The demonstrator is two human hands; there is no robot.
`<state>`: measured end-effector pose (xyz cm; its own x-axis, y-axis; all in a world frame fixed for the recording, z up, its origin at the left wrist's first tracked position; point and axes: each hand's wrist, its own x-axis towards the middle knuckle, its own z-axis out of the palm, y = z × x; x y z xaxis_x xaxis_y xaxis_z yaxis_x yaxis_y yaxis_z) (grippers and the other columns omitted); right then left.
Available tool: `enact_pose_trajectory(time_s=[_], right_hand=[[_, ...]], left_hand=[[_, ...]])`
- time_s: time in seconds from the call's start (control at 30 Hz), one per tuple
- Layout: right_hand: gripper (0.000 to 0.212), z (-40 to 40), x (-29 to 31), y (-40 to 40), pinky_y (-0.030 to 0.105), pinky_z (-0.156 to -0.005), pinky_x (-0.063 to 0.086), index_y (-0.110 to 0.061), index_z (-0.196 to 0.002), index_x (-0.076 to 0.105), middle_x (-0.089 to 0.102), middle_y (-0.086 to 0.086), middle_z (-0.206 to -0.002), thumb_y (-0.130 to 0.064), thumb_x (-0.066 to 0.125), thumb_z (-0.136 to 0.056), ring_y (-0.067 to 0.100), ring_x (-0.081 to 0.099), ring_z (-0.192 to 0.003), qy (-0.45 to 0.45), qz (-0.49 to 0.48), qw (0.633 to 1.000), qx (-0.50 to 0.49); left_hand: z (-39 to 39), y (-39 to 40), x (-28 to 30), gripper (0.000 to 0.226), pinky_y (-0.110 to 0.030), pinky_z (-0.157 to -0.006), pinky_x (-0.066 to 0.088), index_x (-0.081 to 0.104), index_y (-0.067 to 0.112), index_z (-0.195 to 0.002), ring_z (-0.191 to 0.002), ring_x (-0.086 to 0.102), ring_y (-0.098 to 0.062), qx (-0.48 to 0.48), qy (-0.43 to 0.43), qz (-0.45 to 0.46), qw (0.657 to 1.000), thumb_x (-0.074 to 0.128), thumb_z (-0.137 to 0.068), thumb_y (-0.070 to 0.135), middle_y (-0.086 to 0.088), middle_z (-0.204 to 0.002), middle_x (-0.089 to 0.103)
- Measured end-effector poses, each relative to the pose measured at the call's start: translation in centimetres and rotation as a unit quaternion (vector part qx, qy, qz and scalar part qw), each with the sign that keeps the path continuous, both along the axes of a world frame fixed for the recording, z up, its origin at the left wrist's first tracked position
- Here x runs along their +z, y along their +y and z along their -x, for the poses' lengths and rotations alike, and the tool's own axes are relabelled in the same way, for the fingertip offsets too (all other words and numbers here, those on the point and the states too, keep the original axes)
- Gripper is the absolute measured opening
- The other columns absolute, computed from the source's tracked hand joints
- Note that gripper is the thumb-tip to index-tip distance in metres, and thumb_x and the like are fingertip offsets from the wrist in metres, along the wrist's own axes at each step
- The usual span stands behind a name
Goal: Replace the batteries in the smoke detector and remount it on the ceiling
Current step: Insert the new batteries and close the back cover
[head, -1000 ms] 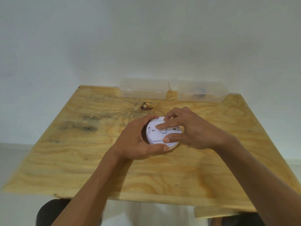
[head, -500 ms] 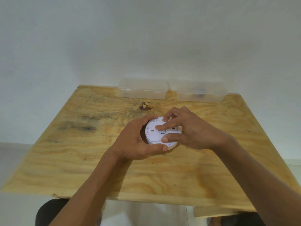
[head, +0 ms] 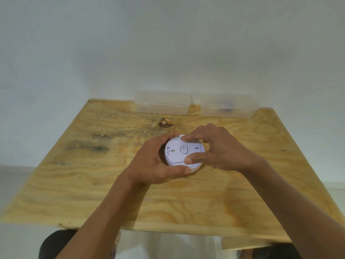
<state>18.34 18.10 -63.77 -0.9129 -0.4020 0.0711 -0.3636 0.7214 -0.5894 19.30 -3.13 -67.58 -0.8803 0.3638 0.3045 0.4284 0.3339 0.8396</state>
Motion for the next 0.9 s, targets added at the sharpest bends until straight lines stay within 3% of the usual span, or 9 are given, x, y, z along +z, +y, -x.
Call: enact_pose_trajectory(time_s=[0.17,0.5,0.7,0.9], right_hand=[[0.061,0.02,0.17,0.09,0.041,-0.095,0.048,-0.031,-0.122,0.068,0.059,-0.023,-0.103,-0.050,0.084,-0.067,0.012,0.054,-0.106,-0.006,0.003,1.000,0.001],[0.059,-0.05,-0.33,0.07,0.043,-0.088,0.048,-0.027,-0.120,0.069,0.066,-0.010,-0.107,-0.053,0.081,-0.068,0.016,0.054,-0.101,0.020,0.007,1.000,0.003],[0.054,0.00,-0.14,-0.01,0.037,-0.087,0.044,-0.031,-0.123,0.068,0.063,-0.007,-0.113,-0.054,0.075,-0.074,0.017,0.048,-0.101,0.023,-0.032,0.999,0.028],[0.041,0.11,-0.16,0.02,0.032,-0.088,0.040,-0.039,-0.121,0.069,0.057,-0.007,-0.116,-0.050,0.071,-0.081,0.015,0.039,-0.100,0.015,-0.056,0.996,0.067]], left_hand=[[-0.06,0.05,0.16,0.071,-0.018,-0.081,0.057,0.059,0.044,-0.115,-0.100,0.070,-0.003,-0.002,0.004,-0.005,1.000,0.097,-0.060,0.020,0.020,-0.114,0.069],[-0.11,-0.03,0.24,0.068,-0.021,-0.079,0.058,0.060,0.045,-0.112,-0.097,0.070,-0.005,0.006,-0.002,0.001,1.000,0.097,-0.059,0.024,0.019,-0.112,0.070],[0.04,-0.14,-0.23,0.077,-0.014,-0.079,0.054,0.062,0.024,-0.125,-0.099,0.069,-0.001,0.008,-0.017,0.011,1.000,0.097,-0.057,0.031,0.014,-0.108,0.073],[0.16,-0.17,-0.53,0.076,-0.023,-0.082,0.057,0.063,0.022,-0.125,-0.098,0.071,-0.005,0.011,-0.014,0.010,1.000,0.095,-0.057,0.034,0.010,-0.109,0.074]])
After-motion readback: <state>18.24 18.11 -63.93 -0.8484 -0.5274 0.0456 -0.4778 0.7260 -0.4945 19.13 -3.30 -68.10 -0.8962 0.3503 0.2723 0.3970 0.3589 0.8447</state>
